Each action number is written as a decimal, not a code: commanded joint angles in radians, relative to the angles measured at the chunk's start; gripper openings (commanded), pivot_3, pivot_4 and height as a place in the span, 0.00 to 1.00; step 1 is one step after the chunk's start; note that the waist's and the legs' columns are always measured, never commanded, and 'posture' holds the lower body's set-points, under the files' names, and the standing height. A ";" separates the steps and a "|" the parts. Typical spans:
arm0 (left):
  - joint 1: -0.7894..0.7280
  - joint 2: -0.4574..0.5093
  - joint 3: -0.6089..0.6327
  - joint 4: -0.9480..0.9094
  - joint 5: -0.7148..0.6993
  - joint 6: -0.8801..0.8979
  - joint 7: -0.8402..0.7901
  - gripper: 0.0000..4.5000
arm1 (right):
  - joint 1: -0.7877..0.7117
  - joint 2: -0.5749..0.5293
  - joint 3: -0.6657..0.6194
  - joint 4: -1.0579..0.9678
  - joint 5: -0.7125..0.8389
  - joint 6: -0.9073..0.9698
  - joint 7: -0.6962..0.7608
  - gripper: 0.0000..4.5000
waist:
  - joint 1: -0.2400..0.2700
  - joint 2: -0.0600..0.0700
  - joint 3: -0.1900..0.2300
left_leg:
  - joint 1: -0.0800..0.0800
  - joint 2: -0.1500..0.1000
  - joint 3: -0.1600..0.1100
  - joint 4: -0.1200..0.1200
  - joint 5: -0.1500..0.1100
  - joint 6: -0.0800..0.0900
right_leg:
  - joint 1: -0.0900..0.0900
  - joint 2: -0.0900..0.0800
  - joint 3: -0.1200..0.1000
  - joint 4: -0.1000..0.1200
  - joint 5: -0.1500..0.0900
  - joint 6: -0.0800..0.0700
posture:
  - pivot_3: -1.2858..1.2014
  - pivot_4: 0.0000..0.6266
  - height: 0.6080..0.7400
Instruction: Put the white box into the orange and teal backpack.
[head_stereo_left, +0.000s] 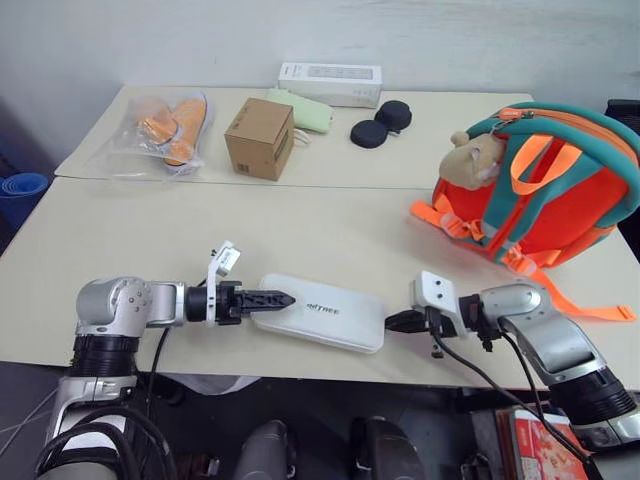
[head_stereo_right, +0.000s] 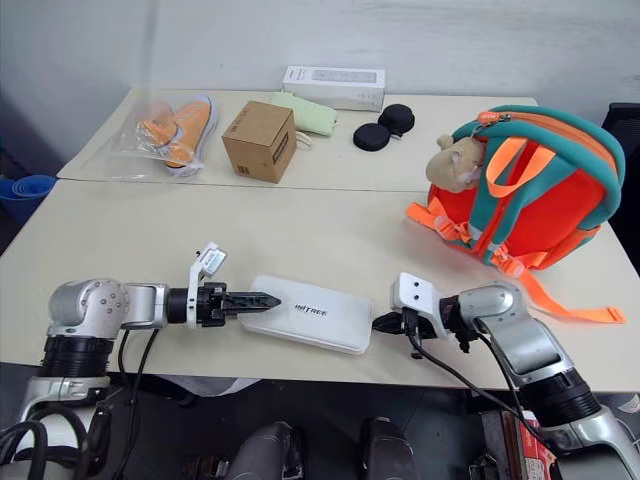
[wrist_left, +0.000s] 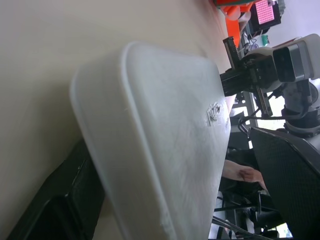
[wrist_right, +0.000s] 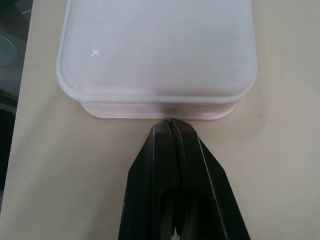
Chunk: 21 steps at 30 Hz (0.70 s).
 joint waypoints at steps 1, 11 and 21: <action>0.002 -0.011 -0.019 0.039 -0.002 0.047 0.001 0.90 | -0.001 0.001 -0.006 -0.013 0.001 -0.009 -0.005 0.00 | -0.001 0.000 0.000 | 0.000 0.000 0.000 0.000 0.000 0.000 | 0.000 0.000 0.000 0.000 0.000 0.000 | 0.52 0.24 1.00; 0.031 0.019 0.031 -0.032 -0.097 0.116 -0.071 0.31 | 0.038 -0.005 -0.034 -0.037 0.017 -0.002 -0.032 0.00 | -0.021 -0.005 0.001 | -0.001 0.002 0.000 0.000 0.000 -0.001 | 0.000 0.001 -0.001 -0.002 0.000 0.000 | 0.52 0.24 1.00; 0.047 -0.054 0.328 -0.058 -0.330 0.165 0.042 0.29 | 0.147 -0.046 -0.281 -0.161 0.156 0.146 -0.141 0.08 | -0.022 -0.006 0.002 | -0.004 0.003 0.000 -0.001 0.000 -0.002 | -0.004 0.002 0.000 -0.001 0.000 0.000 | 0.52 0.24 1.00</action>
